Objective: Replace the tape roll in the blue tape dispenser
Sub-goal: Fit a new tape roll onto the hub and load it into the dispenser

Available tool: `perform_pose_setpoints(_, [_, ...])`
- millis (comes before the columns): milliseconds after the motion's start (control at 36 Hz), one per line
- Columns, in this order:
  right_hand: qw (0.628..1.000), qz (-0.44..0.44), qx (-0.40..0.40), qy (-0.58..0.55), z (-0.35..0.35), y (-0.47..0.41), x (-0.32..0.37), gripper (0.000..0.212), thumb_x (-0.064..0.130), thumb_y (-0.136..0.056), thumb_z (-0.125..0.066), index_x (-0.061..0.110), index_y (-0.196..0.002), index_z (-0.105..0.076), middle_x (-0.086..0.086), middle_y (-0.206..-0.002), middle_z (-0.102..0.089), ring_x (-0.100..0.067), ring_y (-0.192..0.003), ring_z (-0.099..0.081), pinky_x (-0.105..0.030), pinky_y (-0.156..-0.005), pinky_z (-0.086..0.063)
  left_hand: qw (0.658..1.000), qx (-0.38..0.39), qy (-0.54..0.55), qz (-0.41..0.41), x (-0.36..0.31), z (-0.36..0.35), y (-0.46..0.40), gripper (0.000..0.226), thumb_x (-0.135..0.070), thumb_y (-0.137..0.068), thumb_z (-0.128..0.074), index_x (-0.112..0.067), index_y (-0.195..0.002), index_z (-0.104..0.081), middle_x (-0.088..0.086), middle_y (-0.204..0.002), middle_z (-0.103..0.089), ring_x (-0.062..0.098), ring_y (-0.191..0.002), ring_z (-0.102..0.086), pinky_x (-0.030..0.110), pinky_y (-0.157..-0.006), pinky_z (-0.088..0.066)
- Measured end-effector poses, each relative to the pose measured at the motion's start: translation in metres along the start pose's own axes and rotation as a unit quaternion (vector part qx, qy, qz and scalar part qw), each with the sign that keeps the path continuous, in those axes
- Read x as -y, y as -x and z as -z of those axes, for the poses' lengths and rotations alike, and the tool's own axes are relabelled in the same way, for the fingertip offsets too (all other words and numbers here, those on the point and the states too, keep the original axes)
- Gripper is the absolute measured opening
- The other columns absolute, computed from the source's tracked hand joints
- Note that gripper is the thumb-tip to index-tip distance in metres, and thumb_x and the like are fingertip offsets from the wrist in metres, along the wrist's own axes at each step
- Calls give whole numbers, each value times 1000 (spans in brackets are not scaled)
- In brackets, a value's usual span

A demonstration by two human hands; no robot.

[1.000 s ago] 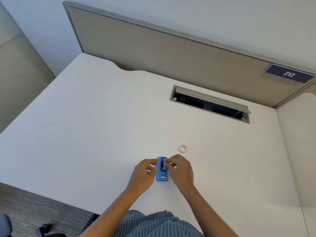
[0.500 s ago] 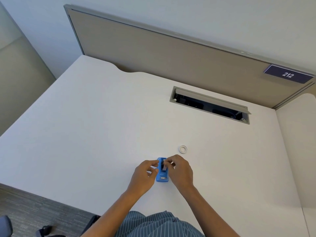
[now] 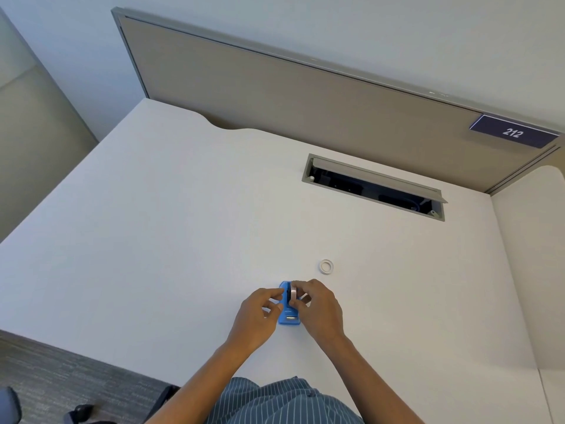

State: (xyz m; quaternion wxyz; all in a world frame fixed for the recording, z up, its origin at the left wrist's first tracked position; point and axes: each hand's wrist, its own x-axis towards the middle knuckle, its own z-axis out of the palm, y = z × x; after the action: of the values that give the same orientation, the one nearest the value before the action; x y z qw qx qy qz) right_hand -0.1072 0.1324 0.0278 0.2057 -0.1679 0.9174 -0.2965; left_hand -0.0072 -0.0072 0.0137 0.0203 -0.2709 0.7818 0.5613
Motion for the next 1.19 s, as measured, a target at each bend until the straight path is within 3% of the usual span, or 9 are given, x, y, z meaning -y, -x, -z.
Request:
perform_pose_setpoints(167, [1000,12,0,17,-1,-2,-2,30,22,-96,-76,37,-123,-76,11,-102,-67,-12,-90,-69,-32,-77,-61,1000,-2,1,1,1,-1,0,33,-17,-101,-64,-27,-132,-66,-14,-122,-67,3,-98,-67,-2,-76,-49])
perform_pose_setpoints(333, [1000,3,-7,27,1,-2,-1,22,24,-100,-71,31,-119,-78,11,-104,-66,-14,-90,-68,-31,-75,-58,1000,-1,-1,-2,2,-2,0,32,-15,-101,-64,-28,-130,-66,-18,-118,-65,2,-98,-67,-1,-76,-49])
perform_pose_setpoints(528, [998,7,-24,53,6,-3,5,18,23,-103,-66,26,-113,-81,10,-104,-71,-10,-85,-63,-12,-61,-36,1000,6,-13,-19,6,-6,2,36,-19,-98,-68,-27,-133,-64,-12,-125,-67,5,-100,-68,2,-80,-51])
perform_pose_setpoints(667, [999,-1,-30,34,7,-3,7,15,21,-101,-69,26,-106,-82,10,-102,-72,-11,-88,-68,-15,-64,-41,999,12,-24,-41,14,-11,-1,47,-24,-94,-74,-29,-138,-59,-11,-128,-63,6,-104,-66,28,-93,-60])
perform_pose_setpoints(806, [999,-5,-36,4,5,0,5,13,17,-97,-72,29,-99,-78,12,-101,-73,-9,-86,-71,-25,-72,-55,998,26,-29,-59,13,-13,-5,64,-24,-90,-80,-32,-146,-50,-16,-131,-52,1,-108,-62,14,-86,-53])
perform_pose_setpoints(944, [1000,-4,-17,-6,5,1,5,20,17,-97,-70,33,-107,-76,14,-102,-70,-8,-88,-70,-27,-75,-58,996,50,-28,-66,13,-14,-10,75,-25,-87,-83,-31,-150,-45,-13,-134,-47,5,-107,-63,4,-83,-49])
perform_pose_setpoints(1028, [1000,-2,-6,1,5,2,4,20,20,-98,-70,36,-109,-76,13,-100,-67,-9,-89,-69,-19,-70,-52,996,53,-34,-64,14,-15,-13,78,-27,-86,-84,-29,-152,-44,-13,-135,-46,12,-111,-62,1,-84,-47])
perform_pose_setpoints(1111, [1000,-2,1,10,5,3,4,21,22,-99,-70,37,-111,-75,11,-98,-64,-9,-88,-68,-14,-65,-44,996,55,-39,-60,17,-16,-17,78,-28,-85,-85,-27,-152,-44,-11,-137,-47,13,-112,-62,3,-84,-48])
perform_pose_setpoints(1194, [1000,3,6,19,4,2,2,20,23,-99,-71,37,-113,-75,10,-98,-62,-10,-90,-69,-18,-67,-48,995,61,-50,-55,16,-15,-20,82,-28,-83,-87,-24,-153,-43,-6,-143,-47,11,-111,-61,13,-86,-52])
